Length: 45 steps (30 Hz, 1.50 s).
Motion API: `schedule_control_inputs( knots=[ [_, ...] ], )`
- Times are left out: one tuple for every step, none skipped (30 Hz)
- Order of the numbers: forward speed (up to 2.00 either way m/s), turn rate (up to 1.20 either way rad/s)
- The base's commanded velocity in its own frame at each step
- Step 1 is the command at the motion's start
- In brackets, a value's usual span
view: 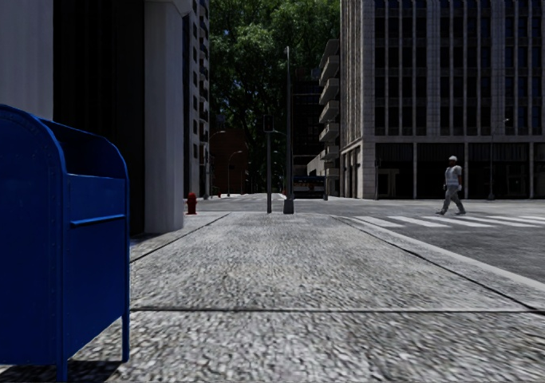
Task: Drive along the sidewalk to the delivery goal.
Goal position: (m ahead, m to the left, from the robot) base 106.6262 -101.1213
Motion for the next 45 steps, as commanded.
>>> schedule_control_inputs(
  knots=[
    [2.0,0.0],
    [2.0,0.0],
    [2.0,0.0],
    [2.0,0.0],
    [2.0,0.0],
    [2.0,0.0],
    [2.0,0.0],
    [2.0,0.0],
    [2.0,0.0],
    [2.0,0.0],
    [2.0,0.0],
    [2.0,0.0],
    [2.0,0.0],
    [2.0,0.0],
    [2.0,0.0],
    [2.0,0.0],
    [2.0,0.0],
    [2.0,0.0],
    [2.0,0.0],
    [2.0,0.0],
    [2.0,0.0],
    [2.0,0.0],
    [2.0,0.0],
    [2.0,0.0],
    [2.0,0.0],
    [2.0,0.0],
    [2.0,-0.06],
    [2.0,-0.06],
    [2.0,-0.1],
    [2.0,-0.12],
    [2.0,-0.14],
    [2.0,-0.14],
    [2.0,-0.14],
    [2.0,-0.16],
    [2.0,-0.16],
    [2.0,-0.19],
    [2.0,-0.24],
    [2.0,-0.24],
    [2.0,-0.27],
    [2.0,-0.28],
    [2.0,-0.29],
    [2.0,-0.34],
    [2.0,-0.34],
    [2.0,-0.39],
    [2.0,-0.42]
  ],
)
